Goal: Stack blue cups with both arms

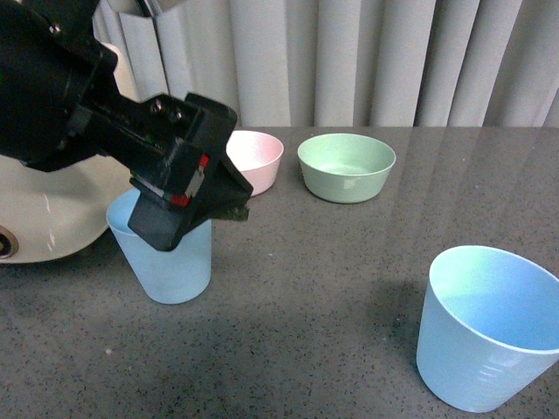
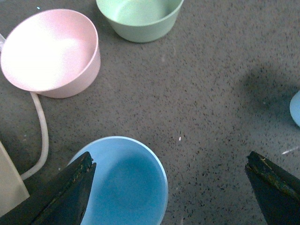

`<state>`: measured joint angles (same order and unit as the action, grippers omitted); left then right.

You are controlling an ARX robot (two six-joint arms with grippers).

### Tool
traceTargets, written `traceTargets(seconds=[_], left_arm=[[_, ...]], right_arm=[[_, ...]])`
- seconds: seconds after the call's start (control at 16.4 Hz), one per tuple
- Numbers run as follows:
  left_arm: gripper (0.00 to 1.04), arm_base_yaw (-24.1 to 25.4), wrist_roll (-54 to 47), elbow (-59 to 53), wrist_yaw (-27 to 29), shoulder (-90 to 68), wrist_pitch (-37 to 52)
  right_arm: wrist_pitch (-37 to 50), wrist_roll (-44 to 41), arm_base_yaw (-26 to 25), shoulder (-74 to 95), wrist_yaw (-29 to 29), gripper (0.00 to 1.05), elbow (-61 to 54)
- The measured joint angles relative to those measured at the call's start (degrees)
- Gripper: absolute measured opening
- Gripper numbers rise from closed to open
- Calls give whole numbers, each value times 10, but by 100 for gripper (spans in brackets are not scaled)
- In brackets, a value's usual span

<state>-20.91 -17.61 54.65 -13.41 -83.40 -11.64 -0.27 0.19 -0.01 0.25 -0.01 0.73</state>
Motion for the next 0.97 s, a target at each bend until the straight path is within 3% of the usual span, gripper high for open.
traceTargets(seconds=[0.49,0.97], left_arm=[[98,17,-69,0,29,-44,10],[98,-1,-83,-27,24,-64,26]], right_arm=[[0,0,0,0,0,98,0],[0,0,0,0,0,98,0]])
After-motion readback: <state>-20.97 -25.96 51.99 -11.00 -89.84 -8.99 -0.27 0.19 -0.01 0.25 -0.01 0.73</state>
